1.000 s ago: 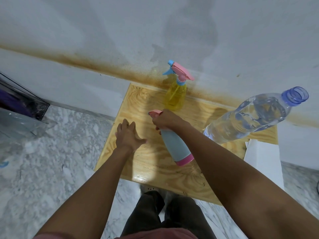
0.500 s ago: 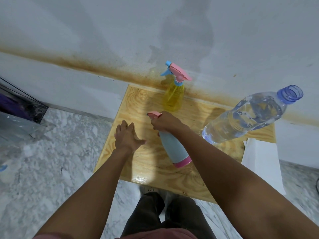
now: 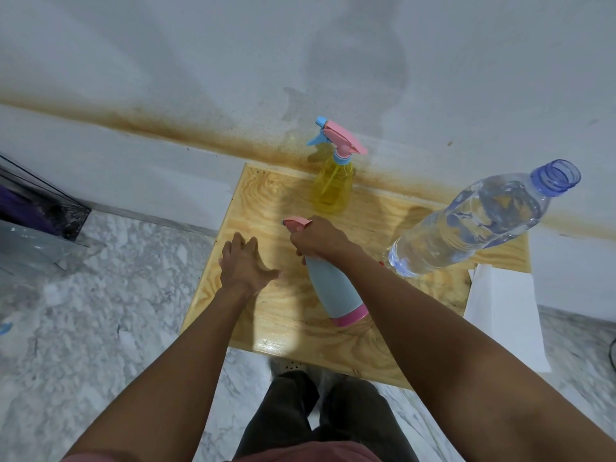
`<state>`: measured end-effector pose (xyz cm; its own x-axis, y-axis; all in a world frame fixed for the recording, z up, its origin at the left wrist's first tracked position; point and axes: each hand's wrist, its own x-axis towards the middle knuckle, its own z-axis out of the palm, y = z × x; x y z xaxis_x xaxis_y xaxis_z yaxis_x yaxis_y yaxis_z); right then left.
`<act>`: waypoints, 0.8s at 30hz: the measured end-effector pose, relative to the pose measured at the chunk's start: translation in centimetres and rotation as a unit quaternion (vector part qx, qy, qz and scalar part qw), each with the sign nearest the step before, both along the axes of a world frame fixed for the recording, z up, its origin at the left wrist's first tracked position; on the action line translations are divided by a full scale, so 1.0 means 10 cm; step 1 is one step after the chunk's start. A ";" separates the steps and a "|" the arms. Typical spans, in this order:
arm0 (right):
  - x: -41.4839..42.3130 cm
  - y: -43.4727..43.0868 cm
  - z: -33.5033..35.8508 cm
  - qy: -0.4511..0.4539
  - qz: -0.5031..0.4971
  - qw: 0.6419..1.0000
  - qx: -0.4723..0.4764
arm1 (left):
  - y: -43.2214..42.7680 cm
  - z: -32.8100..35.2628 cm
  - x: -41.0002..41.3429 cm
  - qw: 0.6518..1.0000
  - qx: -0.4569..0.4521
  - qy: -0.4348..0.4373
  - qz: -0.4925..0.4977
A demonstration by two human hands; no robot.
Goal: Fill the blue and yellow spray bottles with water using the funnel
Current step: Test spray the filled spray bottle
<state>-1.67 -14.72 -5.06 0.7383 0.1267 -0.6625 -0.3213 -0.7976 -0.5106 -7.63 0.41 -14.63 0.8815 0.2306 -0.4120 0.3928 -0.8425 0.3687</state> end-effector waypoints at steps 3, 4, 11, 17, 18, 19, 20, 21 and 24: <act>-0.01 -0.03 -0.03 -0.006 0.003 1.000 0.004 | 0.00 0.00 0.00 1.000 -0.003 0.000 0.002; -0.01 -0.03 -0.03 -0.005 0.011 1.000 0.004 | -0.01 0.00 0.00 1.000 -0.003 0.000 0.002; -0.06 -0.03 -0.07 -0.011 -0.010 1.000 0.007 | -0.01 -0.02 0.00 1.000 0.000 -0.001 0.002; -0.05 -0.02 -0.10 -0.017 0.006 1.000 0.002 | -0.01 -0.02 0.01 1.000 -0.001 -0.002 0.003; -0.05 -0.02 -0.08 -0.018 -0.001 1.000 0.006 | -0.01 -0.03 0.01 1.000 -0.002 0.000 0.004; -0.05 -0.03 -0.08 -0.024 -0.008 1.000 0.010 | -0.01 -0.03 0.01 1.000 -0.003 0.002 0.005; -0.06 -0.03 -0.08 -0.030 -0.011 0.999 0.011 | -0.01 -0.04 0.01 1.000 -0.003 0.001 0.005; -0.05 -0.02 -0.09 -0.034 -0.009 0.999 0.010 | 0.00 -0.04 0.01 1.000 -0.003 0.001 0.005; -0.03 0.01 -0.13 -0.034 0.013 0.999 0.000 | 0.00 -0.06 0.01 1.000 -0.003 0.001 0.005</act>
<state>-2.00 -14.63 -6.32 0.7782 0.1467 -0.6106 -0.2647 -0.8052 -0.5307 -7.50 0.40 -15.25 0.8784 0.2373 -0.4148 0.4023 -0.8357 0.3739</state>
